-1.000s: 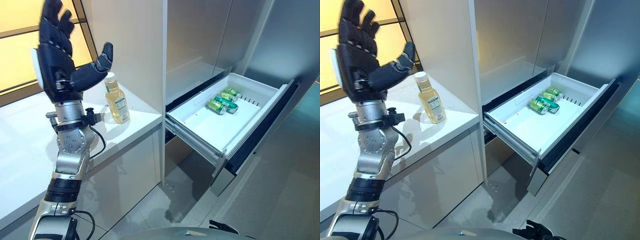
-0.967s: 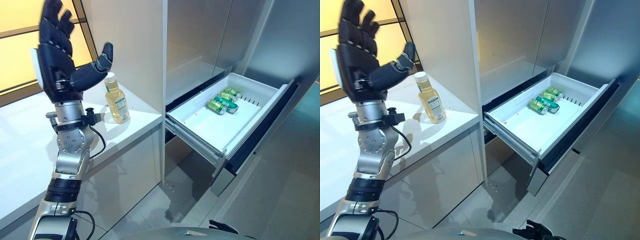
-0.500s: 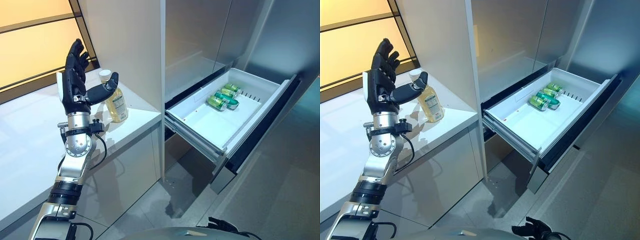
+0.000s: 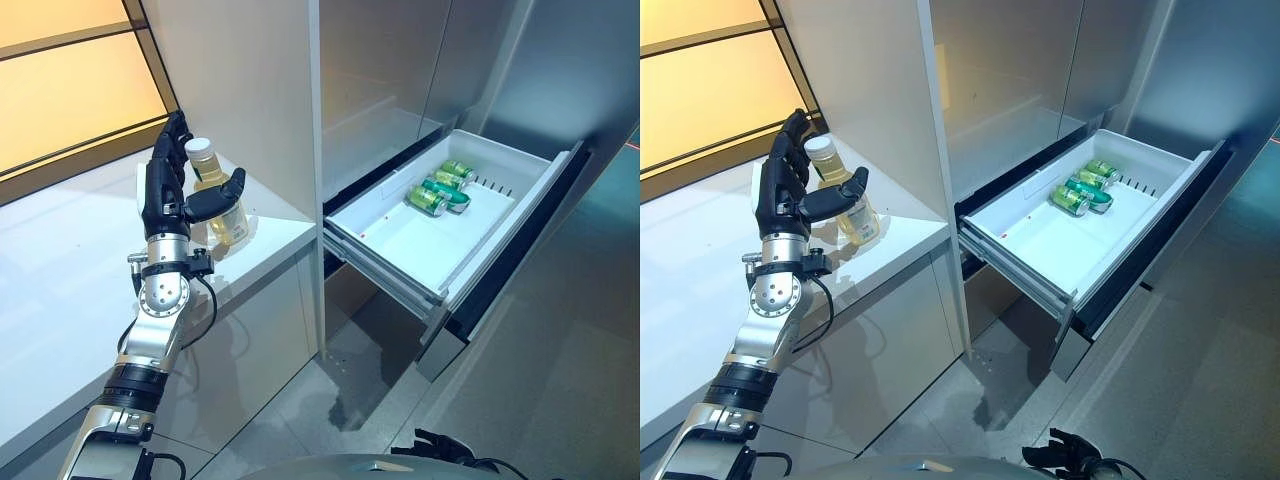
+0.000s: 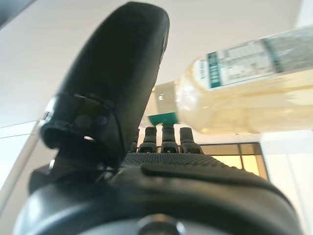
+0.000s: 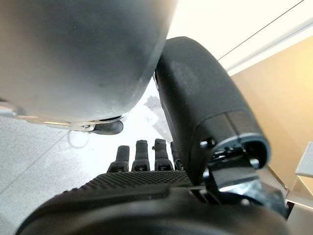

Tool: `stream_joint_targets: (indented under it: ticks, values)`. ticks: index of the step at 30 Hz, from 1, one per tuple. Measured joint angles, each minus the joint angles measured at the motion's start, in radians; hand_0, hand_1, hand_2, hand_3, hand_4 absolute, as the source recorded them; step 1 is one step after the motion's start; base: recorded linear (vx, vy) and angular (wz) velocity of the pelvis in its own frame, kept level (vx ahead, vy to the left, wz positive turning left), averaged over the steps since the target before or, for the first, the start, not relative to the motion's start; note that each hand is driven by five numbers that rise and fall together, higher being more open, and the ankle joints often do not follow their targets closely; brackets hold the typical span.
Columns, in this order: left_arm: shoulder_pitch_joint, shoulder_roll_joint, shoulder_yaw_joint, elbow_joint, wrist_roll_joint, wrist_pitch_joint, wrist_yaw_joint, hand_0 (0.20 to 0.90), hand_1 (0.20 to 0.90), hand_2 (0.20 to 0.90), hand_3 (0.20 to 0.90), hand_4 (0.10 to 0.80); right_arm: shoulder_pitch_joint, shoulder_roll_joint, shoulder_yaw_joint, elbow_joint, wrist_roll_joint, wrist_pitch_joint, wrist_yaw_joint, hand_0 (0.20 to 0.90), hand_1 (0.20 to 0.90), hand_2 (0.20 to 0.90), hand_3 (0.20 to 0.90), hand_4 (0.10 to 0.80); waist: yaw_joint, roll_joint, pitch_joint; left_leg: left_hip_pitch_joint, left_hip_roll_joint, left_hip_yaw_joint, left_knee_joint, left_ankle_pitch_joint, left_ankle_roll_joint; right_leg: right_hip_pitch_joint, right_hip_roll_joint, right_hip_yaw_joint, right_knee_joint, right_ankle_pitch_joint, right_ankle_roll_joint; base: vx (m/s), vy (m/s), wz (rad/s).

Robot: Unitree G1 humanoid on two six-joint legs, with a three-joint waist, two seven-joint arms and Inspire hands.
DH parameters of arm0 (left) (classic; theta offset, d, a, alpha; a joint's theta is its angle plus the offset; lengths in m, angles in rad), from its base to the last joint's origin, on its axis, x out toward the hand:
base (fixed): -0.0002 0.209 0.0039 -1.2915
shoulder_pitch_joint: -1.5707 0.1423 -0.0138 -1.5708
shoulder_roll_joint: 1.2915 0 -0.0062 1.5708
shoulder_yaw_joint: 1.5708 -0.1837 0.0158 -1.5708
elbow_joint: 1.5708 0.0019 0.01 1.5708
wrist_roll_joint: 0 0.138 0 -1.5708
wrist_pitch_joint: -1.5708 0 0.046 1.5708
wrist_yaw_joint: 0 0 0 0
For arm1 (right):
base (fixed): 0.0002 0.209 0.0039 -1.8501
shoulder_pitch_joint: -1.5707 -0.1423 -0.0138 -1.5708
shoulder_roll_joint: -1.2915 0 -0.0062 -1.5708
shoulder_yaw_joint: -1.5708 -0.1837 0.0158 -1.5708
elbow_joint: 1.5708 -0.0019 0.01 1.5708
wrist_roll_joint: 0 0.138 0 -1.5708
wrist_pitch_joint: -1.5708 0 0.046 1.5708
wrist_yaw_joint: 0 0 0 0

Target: Put drinks into fridge and close the fridge

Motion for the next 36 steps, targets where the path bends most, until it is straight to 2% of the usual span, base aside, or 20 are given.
stream_joint_targets:
  ticks: [11,24,25,26,27,32,36]
  values:
    - [0.0,0.0,-0.021,0.092,0.0,0.024,0.005,0.9,0.9,0.9,0.9,0.8,0.001,0.001,0.0,-0.022,-0.001,0.015,0.001,0.9,0.9,0.9,0.9,0.8,-0.026,-0.001,0.001,0.003,0.001,0.018,0.0,0.0,0.0,-0.003,0.001,0.011,0.0,0.001,0.0,0.009,0.005,-0.04]
    - [0.0,0.0,-0.026,0.092,-0.001,0.024,0.041,0.9,0.9,0.9,0.9,0.8,0.003,0.001,0.0,-0.029,-0.001,0.02,0.001,0.9,0.9,0.9,0.9,0.8,-0.028,-0.002,0.001,0.008,0.001,0.028,0.0,-0.002,0.001,-0.002,0.001,0.023,0.0,0.002,-0.002,0.003,0.001,-0.02]
    - [0.0,0.0,-0.026,0.092,-0.002,0.024,0.041,0.575,0.575,0.575,0.521,0.421,0.004,0.001,0.0,-0.032,-0.001,0.021,0.001,0.9,0.9,0.9,0.9,0.8,-0.03,-0.002,0.002,0.008,0.001,0.028,0.0,-0.002,0.001,-0.002,0.001,0.023,0.0,0.002,-0.002,0.0,0.0,0.0]
    - [0.0,0.0,-0.026,0.092,-0.004,0.024,0.041,0.328,0.328,0.328,0.233,0.133,0.004,0.001,0.0,-0.032,-0.001,0.021,0.001,0.9,0.9,0.9,0.9,0.8,-0.031,-0.002,0.002,0.008,0.001,0.028,0.0,-0.002,0.001,-0.002,0.001,0.023,0.0,0.002,-0.002,0.0,0.0,0.0]
    - [0.0,0.0,-0.026,0.092,-0.009,0.023,0.04,0.3,0.3,0.3,0.2,0.1,0.004,0.001,0.0,-0.033,-0.001,0.021,0.001,0.9,0.9,0.9,0.9,0.8,-0.032,-0.002,0.002,0.008,0.001,0.028,0.0,-0.002,0.001,-0.002,0.001,0.023,0.0,0.002,-0.002,0.0,0.0,0.0]
    - [0.0,-0.011,-0.021,0.088,-0.133,0.018,0.002,0.3,0.3,0.3,0.2,0.1,0.001,0.001,0.0,-0.037,-0.001,0.022,0.001,0.9,0.9,0.9,0.9,0.8,-0.032,-0.002,0.002,0.008,0.001,0.028,0.0,-0.002,0.001,-0.002,0.001,0.023,0.0,0.002,-0.002,0.0,0.0,0.0]
    - [0.0,-0.013,-0.019,0.08,-0.166,0.019,-0.049,0.3,0.3,0.3,0.2,0.1,0.001,0.001,0.0,-0.044,0.001,0.022,0.001,0.9,0.9,0.9,0.9,0.8,-0.025,-0.004,0.003,0.008,0.001,0.027,0.0,-0.002,0.001,-0.002,0.001,0.023,0.0,0.002,-0.002,0.0,0.0,0.0]
